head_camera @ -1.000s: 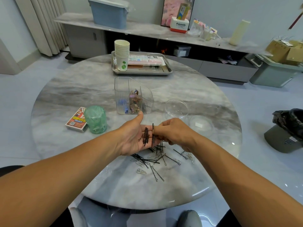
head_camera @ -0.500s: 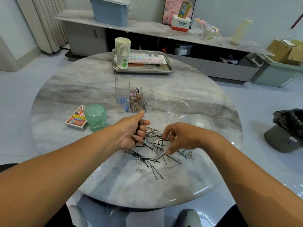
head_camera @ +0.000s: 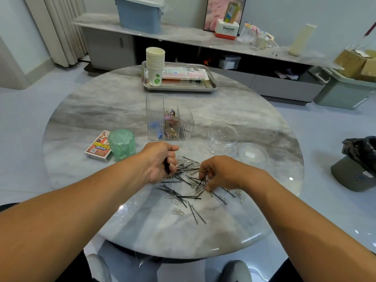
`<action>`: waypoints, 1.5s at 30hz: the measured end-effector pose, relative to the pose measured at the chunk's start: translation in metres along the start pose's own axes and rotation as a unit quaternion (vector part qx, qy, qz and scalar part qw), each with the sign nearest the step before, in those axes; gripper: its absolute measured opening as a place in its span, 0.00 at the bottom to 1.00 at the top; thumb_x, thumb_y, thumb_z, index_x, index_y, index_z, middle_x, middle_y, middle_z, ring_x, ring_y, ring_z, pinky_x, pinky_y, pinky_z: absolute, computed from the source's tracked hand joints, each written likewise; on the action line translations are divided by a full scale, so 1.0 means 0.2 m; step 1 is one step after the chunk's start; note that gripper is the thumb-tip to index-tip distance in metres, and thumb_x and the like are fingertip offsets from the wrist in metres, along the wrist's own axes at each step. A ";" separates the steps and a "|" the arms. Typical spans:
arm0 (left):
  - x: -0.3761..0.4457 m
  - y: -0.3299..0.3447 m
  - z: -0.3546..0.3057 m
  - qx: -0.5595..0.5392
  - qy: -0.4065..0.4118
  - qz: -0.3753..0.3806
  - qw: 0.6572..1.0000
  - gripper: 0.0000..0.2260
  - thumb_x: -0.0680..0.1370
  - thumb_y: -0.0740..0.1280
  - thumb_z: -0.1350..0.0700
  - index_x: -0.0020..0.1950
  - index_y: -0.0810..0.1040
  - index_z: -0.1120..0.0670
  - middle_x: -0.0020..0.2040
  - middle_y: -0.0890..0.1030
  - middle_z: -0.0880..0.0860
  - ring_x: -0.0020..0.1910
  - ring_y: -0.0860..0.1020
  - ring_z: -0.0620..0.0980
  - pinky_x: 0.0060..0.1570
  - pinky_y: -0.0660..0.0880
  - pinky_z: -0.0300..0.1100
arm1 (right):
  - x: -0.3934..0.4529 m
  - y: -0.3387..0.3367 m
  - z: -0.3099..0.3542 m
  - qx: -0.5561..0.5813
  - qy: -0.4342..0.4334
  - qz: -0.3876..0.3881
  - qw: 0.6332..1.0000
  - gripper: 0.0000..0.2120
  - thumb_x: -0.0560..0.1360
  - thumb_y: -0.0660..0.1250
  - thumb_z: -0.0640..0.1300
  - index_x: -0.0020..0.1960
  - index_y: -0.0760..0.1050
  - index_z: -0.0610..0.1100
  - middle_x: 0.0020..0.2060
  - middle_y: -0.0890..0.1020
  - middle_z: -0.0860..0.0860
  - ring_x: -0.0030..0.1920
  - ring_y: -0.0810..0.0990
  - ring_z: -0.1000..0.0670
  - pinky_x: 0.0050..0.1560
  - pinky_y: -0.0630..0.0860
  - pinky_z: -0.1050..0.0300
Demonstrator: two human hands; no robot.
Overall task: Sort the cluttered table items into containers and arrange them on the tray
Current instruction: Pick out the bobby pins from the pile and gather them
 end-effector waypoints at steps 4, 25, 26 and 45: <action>0.01 0.01 0.01 -0.003 -0.003 0.007 1.000 0.10 0.85 0.52 0.63 0.54 0.72 0.57 0.24 0.63 0.47 0.20 0.59 0.43 0.17 0.59 0.34 | 0.01 -0.03 0.00 -0.045 0.010 -0.035 0.998 0.08 0.70 0.77 0.40 0.48 0.84 0.48 0.39 0.83 0.56 0.42 0.80 0.53 0.42 0.76 0.59; -0.04 0.06 0.06 -0.024 -0.044 0.034 0.998 0.15 0.87 0.55 0.49 0.48 0.73 0.57 0.30 0.71 0.51 0.24 0.67 0.44 0.19 0.65 0.33 | 0.00 -0.03 0.02 -0.153 0.011 -0.033 0.988 0.03 0.69 0.69 0.40 0.37 0.79 0.46 0.35 0.82 0.50 0.40 0.82 0.46 0.36 0.77 0.54; -0.05 0.06 0.06 -0.028 -0.046 0.037 0.998 0.15 0.87 0.55 0.48 0.49 0.73 0.58 0.31 0.73 0.53 0.25 0.70 0.45 0.20 0.69 0.35 | 0.00 -0.02 0.04 -0.172 0.011 -0.030 0.985 0.02 0.69 0.70 0.41 0.37 0.78 0.46 0.35 0.82 0.50 0.40 0.81 0.46 0.35 0.76 0.55; -0.09 0.20 0.15 -0.019 -0.065 0.108 0.992 0.31 0.85 0.54 0.39 0.64 0.73 0.69 0.55 0.80 0.66 0.48 0.84 0.61 0.41 0.85 0.50 | -0.01 -0.05 0.05 0.370 0.081 -0.080 0.922 0.07 0.70 0.77 0.43 0.42 0.83 0.40 0.32 0.84 0.49 0.31 0.80 0.56 0.27 0.70 0.69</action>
Point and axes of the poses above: each hand's wrist, its own x-axis towards the middle knuckle, its own y-axis out of the palm, z = x × y, the point moved 10 cm from there along x, towards the middle knuckle
